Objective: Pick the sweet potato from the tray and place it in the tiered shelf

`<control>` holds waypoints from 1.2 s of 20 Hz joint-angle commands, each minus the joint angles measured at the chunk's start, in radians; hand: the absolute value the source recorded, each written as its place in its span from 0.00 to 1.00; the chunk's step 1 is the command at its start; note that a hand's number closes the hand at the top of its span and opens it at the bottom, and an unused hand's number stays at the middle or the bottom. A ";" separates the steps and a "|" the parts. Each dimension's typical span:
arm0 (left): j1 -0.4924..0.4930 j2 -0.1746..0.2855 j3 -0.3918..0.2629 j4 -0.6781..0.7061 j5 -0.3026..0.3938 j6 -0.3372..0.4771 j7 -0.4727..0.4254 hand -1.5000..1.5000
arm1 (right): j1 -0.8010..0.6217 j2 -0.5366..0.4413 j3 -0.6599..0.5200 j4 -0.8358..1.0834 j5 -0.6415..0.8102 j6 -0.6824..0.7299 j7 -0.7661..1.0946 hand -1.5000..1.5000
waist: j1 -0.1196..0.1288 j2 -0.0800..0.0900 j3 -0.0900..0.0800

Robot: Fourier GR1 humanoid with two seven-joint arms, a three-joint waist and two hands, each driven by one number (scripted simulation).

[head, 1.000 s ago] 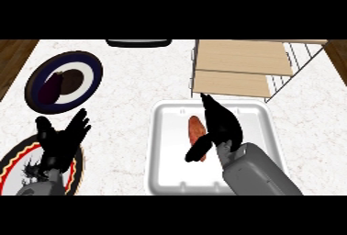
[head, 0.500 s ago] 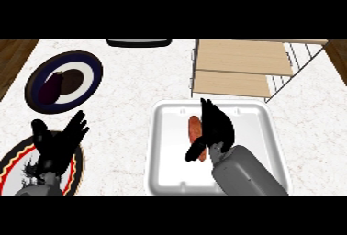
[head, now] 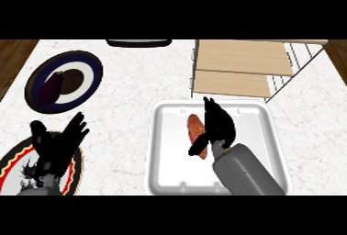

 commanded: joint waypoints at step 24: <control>-0.053 -0.023 0.018 0.078 -0.028 0.000 -0.016 0.50 | 0.025 0.016 0.274 -0.176 -0.037 -0.098 -0.095 1.00 | -0.004 0.000 -0.002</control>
